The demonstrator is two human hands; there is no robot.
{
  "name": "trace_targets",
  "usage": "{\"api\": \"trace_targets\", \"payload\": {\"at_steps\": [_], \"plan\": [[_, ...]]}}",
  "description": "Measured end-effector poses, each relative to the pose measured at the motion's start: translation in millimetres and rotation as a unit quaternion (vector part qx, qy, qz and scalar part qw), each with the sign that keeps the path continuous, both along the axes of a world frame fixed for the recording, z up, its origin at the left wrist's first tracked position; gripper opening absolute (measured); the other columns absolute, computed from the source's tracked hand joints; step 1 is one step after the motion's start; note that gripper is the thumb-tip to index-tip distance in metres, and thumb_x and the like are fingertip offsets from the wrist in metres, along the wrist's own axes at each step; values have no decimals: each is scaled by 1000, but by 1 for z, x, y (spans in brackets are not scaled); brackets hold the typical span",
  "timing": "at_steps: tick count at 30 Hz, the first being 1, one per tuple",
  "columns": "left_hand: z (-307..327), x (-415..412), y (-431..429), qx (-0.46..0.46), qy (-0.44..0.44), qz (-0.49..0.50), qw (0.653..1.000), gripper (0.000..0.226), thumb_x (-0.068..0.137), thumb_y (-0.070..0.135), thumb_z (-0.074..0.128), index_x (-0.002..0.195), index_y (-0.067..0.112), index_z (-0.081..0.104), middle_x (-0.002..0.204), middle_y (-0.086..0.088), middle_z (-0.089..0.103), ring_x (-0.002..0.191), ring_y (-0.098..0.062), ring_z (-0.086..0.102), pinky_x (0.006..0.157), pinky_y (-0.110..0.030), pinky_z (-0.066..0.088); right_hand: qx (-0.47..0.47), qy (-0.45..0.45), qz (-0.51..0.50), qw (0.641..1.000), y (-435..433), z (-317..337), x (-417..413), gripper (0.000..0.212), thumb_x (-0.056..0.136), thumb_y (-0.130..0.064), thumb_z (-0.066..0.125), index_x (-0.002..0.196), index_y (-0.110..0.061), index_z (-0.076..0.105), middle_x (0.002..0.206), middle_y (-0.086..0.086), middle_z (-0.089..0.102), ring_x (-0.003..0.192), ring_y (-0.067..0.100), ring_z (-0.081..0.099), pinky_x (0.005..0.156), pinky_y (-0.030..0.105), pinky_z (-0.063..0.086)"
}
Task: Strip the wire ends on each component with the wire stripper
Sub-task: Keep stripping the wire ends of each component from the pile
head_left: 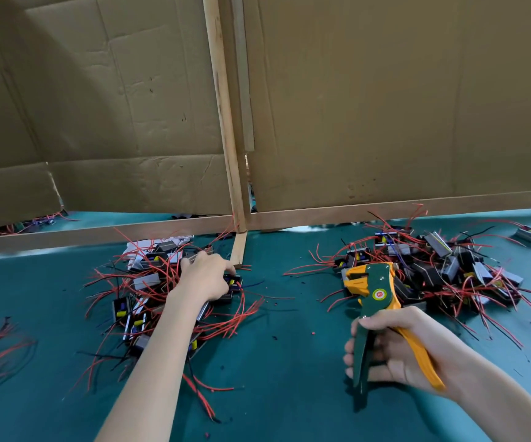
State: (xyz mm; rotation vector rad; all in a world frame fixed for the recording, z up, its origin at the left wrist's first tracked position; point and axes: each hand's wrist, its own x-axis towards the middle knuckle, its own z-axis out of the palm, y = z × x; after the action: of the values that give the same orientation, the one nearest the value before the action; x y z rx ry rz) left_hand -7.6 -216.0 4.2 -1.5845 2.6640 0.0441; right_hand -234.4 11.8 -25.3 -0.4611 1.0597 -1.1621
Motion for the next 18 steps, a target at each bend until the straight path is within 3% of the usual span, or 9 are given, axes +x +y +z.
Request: {"api": "trace_targets", "payload": {"at_steps": [7, 13, 18], "plan": [[-2, -6, 6, -110, 81, -36, 990, 11, 94, 27, 57, 100, 32, 65, 111, 3, 57, 117, -24, 39, 90, -43, 26, -3, 2, 4, 1000, 0, -2, 0, 34, 48, -7, 80, 77, 5, 70, 85, 31, 63, 75, 44, 67, 71, 53, 57], [-10, -14, 9, -90, 30, -38, 995, 28, 96, 22, 53, 123, 30, 60, 119, 0, 60, 119, -26, 43, 92, -45, 29, -4, 10, 12, 1000, -1, -2, 1, 32, 50, -8, 79, 78, 4, 69, 85, 30, 63, 76, 43, 67, 72, 53, 56], [-13, -23, 15, -57, 76, -70, 993, 30, 99, 19, 47, 113, 38, 66, 115, 4, 62, 116, -22, 45, 80, -39, 20, -2, 15, 7, 1000, 0, -1, 3, 23, 58, -8, 72, 77, 4, 68, 85, 30, 62, 76, 43, 67, 72, 52, 57]]}}
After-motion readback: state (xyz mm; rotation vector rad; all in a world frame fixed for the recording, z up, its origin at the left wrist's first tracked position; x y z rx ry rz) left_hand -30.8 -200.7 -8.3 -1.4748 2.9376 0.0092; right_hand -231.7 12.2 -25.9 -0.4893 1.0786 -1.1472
